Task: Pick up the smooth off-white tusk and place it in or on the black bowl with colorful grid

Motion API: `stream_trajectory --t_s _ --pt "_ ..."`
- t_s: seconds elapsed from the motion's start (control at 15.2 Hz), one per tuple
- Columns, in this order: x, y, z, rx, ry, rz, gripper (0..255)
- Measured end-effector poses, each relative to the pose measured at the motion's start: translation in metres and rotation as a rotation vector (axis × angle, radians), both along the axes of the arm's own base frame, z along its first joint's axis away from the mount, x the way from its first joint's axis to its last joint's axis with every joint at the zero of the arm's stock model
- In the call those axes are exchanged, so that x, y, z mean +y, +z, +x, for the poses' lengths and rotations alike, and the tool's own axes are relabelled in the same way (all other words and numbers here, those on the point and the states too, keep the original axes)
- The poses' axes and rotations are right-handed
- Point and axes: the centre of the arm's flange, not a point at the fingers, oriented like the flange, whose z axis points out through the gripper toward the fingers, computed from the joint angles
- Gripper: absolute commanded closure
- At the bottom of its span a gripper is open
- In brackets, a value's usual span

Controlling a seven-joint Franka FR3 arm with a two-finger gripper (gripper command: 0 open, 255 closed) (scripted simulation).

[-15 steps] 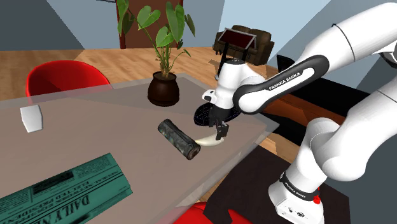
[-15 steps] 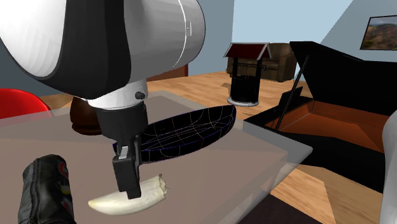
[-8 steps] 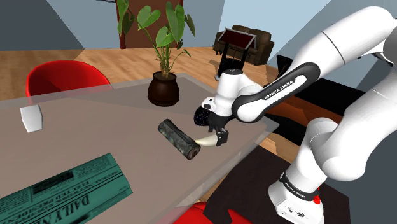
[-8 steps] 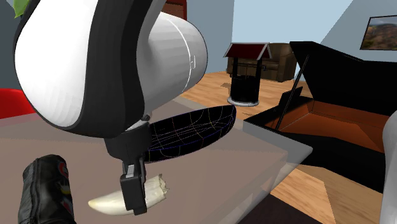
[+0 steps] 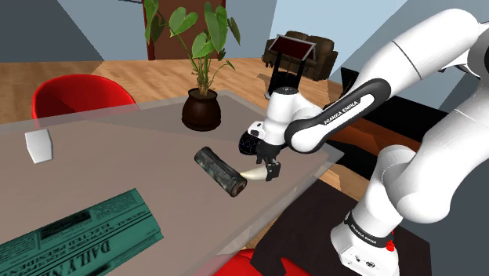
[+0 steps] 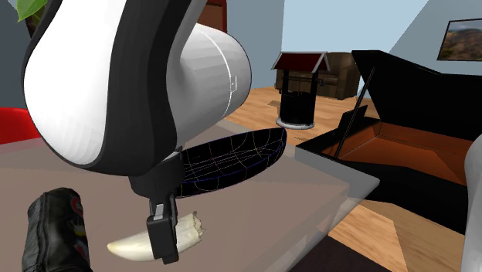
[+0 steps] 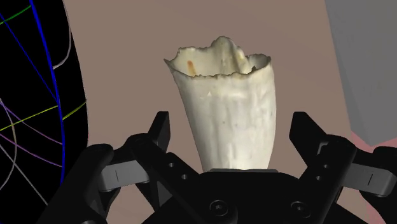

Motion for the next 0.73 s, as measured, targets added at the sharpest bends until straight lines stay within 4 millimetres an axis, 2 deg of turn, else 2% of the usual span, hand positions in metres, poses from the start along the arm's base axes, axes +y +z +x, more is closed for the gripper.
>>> stream_trajectory --t_s 0.73 --pt "0.0000 0.0025 -0.0006 0.000 0.000 0.000 255"
